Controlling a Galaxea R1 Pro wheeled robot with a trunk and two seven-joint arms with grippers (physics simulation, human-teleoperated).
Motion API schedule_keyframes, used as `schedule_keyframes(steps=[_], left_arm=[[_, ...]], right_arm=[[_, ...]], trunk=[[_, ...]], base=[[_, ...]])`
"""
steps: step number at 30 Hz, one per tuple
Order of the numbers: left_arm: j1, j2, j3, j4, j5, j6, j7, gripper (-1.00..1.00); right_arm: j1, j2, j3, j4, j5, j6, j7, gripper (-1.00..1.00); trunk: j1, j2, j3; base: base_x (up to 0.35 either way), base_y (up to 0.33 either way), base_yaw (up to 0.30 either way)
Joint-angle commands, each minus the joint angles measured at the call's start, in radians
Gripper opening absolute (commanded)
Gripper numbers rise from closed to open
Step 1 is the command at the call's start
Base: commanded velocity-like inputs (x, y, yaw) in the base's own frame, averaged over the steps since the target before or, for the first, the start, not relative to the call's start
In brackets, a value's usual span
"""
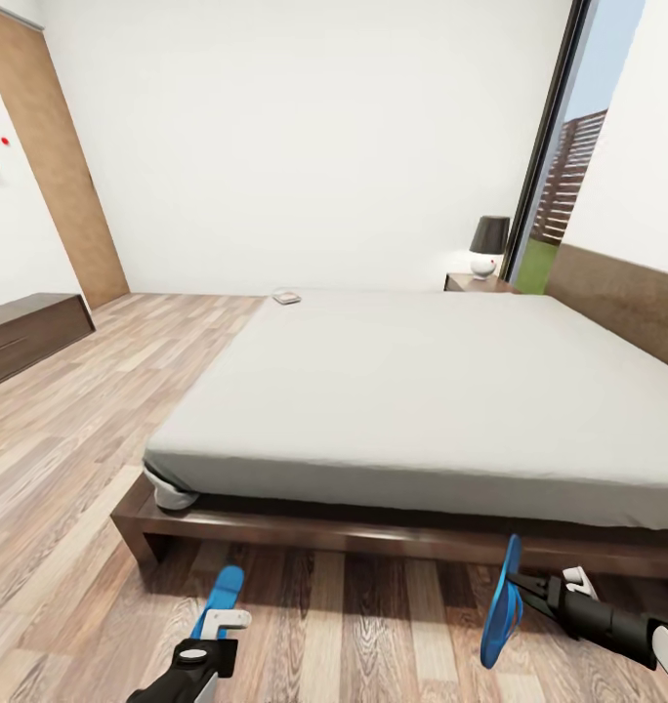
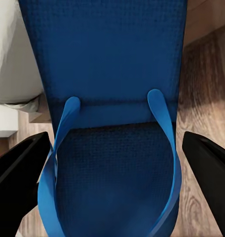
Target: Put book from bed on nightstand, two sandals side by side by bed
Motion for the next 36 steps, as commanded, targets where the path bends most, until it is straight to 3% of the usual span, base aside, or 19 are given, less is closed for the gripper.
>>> schedule_keyframes(steps=[1, 5, 10, 12, 13, 17, 20, 29, 36], left_arm=[[0.0, -0.001, 0.004, -0.002, -0.009, 0.007, 0.001, -1.0], [0.0, 0.0, 0.015, -0.003, 0.004, 0.012, 0.003, -1.0], [0.0, 0.009, 0.054, -0.012, 0.117, 0.034, 0.003, -1.0], [0.0, 0.011, 0.058, -0.038, 0.147, 0.072, 0.003, -1.0], [0.0, 0.011, 0.059, -0.087, 0.158, 0.126, 0.003, -1.0], [0.0, 0.01, 0.059, -0.278, 0.167, 0.339, 0.003, -1.0], [0.0, 0.01, 0.057, -0.342, 0.166, 0.417, 0.002, -1.0], [0.0, 0.012, 0.055, -0.362, 0.158, 0.446, 0.001, -1.0], [0.0, 0.009, 0.044, -0.362, 0.158, 0.443, 0.002, -1.0]], right_arm=[[-0.001, 0.0, -0.002, 0.0, -0.004, 0.007, 0.002, -1.0], [-0.001, 0.0, -0.002, -0.001, -0.004, 0.007, 0.002, -1.0], [-0.001, 0.0, -0.002, -0.001, -0.004, 0.007, 0.002, -1.0], [-0.001, 0.0, -0.002, -0.001, -0.004, 0.007, 0.002, -1.0], [-0.001, 0.0, -0.002, -0.001, -0.004, 0.007, 0.002, -1.0], [-0.001, 0.001, -0.002, -0.002, -0.004, 0.007, 0.002, -1.0], [-0.001, 0.0, -0.002, -0.003, -0.004, 0.007, 0.003, -1.0], [-0.001, 0.0, -0.002, -0.003, -0.004, 0.007, 0.004, -1.0], [-0.001, 0.001, -0.002, -0.002, -0.004, 0.007, 0.003, -1.0]], trunk=[[0.004, -0.008, -0.004], [0.019, -0.036, -0.017], [0.038, -0.071, -0.032], [0.046, -0.085, -0.039], [0.05, -0.092, -0.042], [0.065, -0.12, -0.054], [0.077, -0.141, -0.064], [0.111, -0.204, -0.092], [0.115, -0.206, -0.119]], base=[[0.0, 0.0, 0.0], [0.0, 0.0, 0.0], [0.0, 0.0, 0.0], [0.0, 0.0, 0.0], [0.0, 0.0, 0.0], [0.0, 0.0, 0.0], [0.0, 0.0, 0.0], [0.0, 0.0, 0.0], [0.0, 0.0, 0.0]])
